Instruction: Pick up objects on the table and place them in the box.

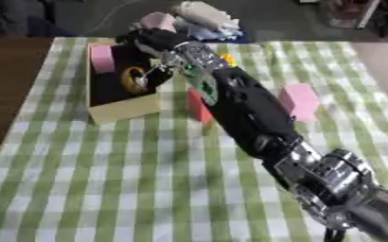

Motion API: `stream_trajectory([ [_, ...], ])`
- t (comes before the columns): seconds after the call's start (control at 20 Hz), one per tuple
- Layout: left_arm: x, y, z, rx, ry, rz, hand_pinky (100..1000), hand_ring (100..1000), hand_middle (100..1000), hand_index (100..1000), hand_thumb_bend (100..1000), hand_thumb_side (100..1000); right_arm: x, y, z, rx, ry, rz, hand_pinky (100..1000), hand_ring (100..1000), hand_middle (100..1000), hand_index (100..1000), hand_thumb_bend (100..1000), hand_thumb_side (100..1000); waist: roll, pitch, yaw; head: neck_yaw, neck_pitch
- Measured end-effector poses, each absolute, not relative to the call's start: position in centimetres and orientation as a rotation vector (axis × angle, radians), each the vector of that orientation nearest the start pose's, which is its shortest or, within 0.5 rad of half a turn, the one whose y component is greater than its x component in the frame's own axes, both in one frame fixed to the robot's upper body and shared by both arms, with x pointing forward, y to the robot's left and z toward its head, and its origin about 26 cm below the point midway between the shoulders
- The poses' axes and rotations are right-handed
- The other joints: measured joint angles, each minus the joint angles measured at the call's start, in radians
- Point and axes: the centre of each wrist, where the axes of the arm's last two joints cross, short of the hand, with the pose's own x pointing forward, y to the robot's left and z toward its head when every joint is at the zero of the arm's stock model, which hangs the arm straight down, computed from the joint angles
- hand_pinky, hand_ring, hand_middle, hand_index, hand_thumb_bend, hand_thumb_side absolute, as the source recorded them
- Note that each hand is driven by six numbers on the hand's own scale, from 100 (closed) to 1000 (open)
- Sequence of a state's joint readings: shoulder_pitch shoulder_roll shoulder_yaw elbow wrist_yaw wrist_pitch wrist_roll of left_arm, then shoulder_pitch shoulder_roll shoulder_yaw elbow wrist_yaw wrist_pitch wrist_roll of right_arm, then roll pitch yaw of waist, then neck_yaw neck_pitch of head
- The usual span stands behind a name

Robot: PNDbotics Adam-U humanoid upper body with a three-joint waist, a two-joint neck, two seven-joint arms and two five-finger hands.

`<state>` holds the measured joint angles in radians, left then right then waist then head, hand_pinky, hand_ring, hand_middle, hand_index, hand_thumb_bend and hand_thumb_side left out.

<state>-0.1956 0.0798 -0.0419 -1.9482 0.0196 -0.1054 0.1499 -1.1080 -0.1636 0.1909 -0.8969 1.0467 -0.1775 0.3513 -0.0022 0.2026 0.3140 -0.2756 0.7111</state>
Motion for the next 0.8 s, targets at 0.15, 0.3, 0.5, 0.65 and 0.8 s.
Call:
stream_trajectory([
  [0.15, 29.5, 22.2, 14.1, 0.020, -2.233, 0.027, 693, 602, 693, 748, 331, 723, 48.6, -14.2, 23.3, -0.824, -1.615, 1.625, 927, 929, 888, 1000, 100, 207, 0.000, 0.000, -0.021, 0.011, 0.000],
  [0.3, 29.5, 22.4, 13.8, 0.035, -2.222, 0.030, 693, 602, 694, 748, 331, 728, 48.6, -15.7, 24.4, -0.839, -1.610, 1.585, 925, 929, 885, 1000, 100, 206, 0.000, 0.000, -0.040, 0.019, 0.000],
  [0.5, 29.4, 22.6, 13.5, 0.056, -2.211, 0.033, 693, 603, 695, 749, 332, 732, 48.5, -17.6, 25.3, -0.845, -1.596, 1.556, 936, 944, 904, 1000, 100, 215, 0.000, 0.000, -0.068, 0.029, 0.000],
  [0.65, 29.4, 22.8, 13.3, 0.075, -2.202, 0.035, 693, 603, 695, 749, 332, 734, 48.1, -19.5, 25.5, -0.848, -1.566, 1.574, 946, 968, 934, 1000, 100, 225, 0.000, 0.000, -0.094, 0.037, 0.000],
  [0.8, 29.3, 23.1, 13.1, 0.094, -2.191, 0.037, 693, 603, 696, 749, 333, 738, 47.1, -21.7, 25.3, -0.825, -1.514, 1.624, 958, 988, 957, 1000, 100, 121, 0.000, 0.000, -0.121, 0.047, -0.001],
])
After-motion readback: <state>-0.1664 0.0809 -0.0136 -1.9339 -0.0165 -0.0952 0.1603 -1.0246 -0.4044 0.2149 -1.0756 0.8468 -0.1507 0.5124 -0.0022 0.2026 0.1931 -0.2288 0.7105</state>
